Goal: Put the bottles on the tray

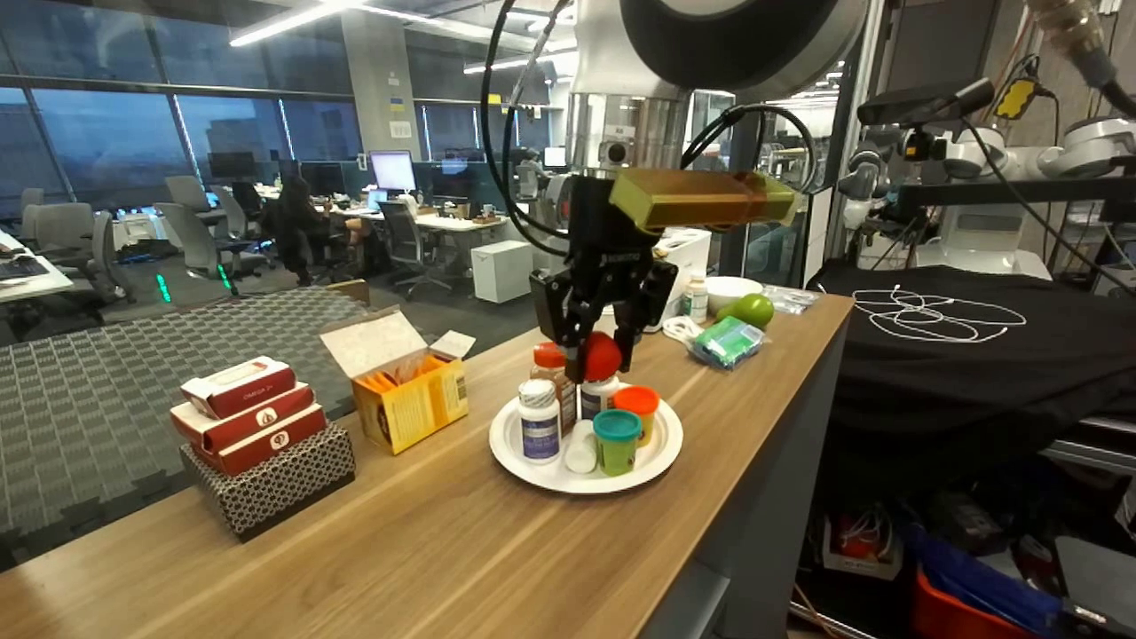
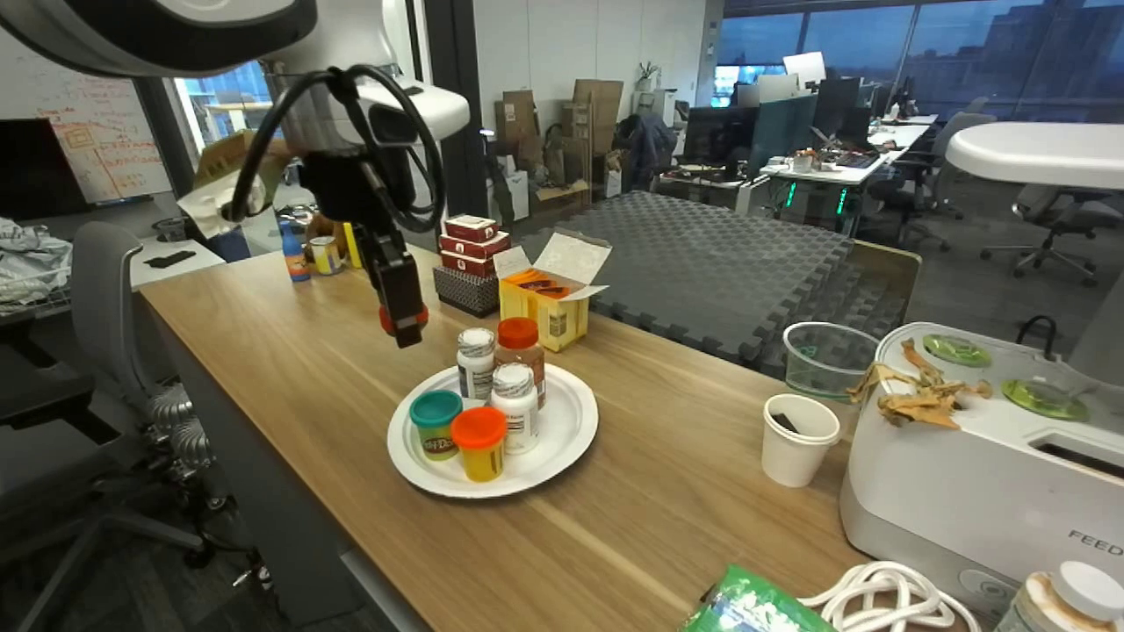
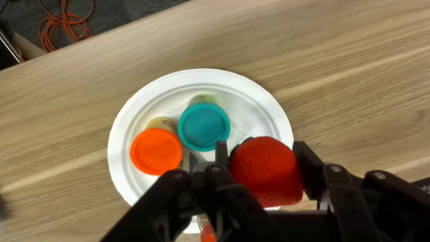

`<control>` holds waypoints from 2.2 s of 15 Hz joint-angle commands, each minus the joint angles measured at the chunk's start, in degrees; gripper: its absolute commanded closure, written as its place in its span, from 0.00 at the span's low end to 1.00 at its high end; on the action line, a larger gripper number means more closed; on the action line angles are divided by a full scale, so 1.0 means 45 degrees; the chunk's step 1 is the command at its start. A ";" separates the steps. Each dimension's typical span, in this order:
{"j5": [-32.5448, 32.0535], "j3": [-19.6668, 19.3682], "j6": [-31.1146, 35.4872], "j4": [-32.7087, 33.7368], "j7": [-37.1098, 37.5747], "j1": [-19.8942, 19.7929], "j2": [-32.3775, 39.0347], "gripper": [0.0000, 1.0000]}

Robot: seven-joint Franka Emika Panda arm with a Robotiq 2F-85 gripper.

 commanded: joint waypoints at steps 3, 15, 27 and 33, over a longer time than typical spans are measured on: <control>-0.0523 0.0119 0.0713 -0.0028 -0.0308 -0.0087 0.0248 0.74; 0.0040 -0.0075 0.1655 0.1316 -0.1770 -0.0782 0.1935 0.74; 0.0199 -0.0122 0.1599 0.1549 -0.2140 -0.0847 0.1911 0.01; 0.0154 -0.0124 0.1654 0.1491 -0.2107 -0.0819 0.1477 0.00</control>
